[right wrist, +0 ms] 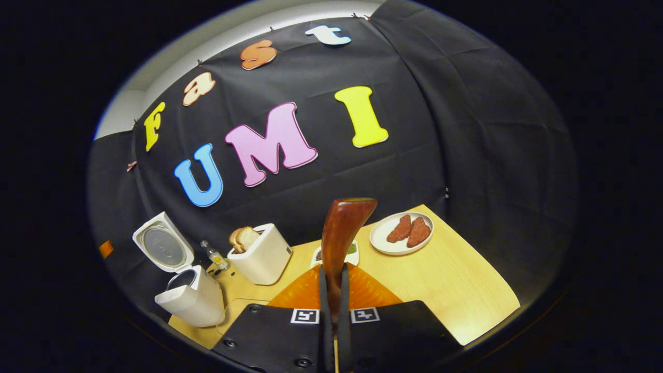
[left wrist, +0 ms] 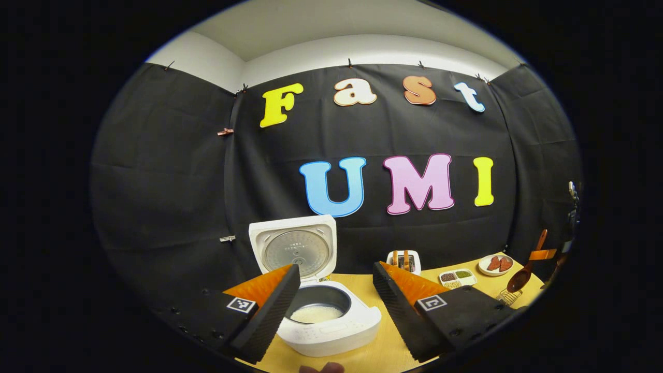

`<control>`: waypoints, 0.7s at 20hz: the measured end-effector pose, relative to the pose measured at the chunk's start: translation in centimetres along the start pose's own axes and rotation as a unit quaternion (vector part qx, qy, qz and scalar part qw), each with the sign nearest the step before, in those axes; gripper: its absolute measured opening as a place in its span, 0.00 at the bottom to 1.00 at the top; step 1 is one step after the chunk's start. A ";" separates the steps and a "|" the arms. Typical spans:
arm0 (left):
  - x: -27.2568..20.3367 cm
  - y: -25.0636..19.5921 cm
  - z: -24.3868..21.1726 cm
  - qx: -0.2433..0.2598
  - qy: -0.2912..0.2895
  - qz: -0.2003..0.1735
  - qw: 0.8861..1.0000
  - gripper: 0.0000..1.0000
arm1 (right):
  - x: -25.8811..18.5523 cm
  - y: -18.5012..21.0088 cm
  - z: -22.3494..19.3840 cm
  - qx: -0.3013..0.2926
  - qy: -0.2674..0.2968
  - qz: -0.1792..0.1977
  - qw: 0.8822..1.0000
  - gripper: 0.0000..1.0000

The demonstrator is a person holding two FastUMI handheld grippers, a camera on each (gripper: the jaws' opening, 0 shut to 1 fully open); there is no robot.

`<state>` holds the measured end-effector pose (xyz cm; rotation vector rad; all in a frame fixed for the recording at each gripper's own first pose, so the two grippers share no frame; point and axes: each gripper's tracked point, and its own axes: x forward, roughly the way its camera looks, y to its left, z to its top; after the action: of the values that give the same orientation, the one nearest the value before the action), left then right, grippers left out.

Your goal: Close the left gripper, press the button to open the rice cooker; take a wooden spoon from the chopstick holder with the right hand, scoop a spoonful of rice and pour it into the rice cooker, then put the wooden spoon back into the chopstick holder.

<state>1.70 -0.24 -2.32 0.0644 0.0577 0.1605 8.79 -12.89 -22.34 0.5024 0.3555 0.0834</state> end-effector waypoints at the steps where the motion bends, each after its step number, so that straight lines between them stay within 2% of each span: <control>1: 0.1 0.3 -0.2 -0.001 0.001 -0.004 1.000 0.97 | -0.2 1.9 0.1 -0.011 -0.004 0.012 1.000 0.07; 4: 0.3 1.5 -0.4 0.000 0.000 -0.017 1.000 0.97 | -0.1 7.1 -0.9 -0.072 -0.009 0.036 0.997 0.07; 8: 1.1 3.1 -0.4 0.006 -0.006 -0.035 0.999 0.97 | 1.7 11.4 -4.6 -0.189 -0.001 0.033 0.981 0.07; 10: 1.4 3.7 -0.6 0.004 -0.006 -0.044 0.999 0.97 | 2.9 12.3 -7.4 -0.236 0.008 0.020 0.971 0.07; 14: 2.1 5.0 -1.3 -0.001 -0.001 -0.057 0.998 0.97 | 5.3 12.6 -12.5 -0.289 0.033 -0.008 0.957 0.08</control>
<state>2.91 5.08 -3.37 0.0589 0.0601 0.0457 9.41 4.69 -28.10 -0.0833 0.3813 0.1829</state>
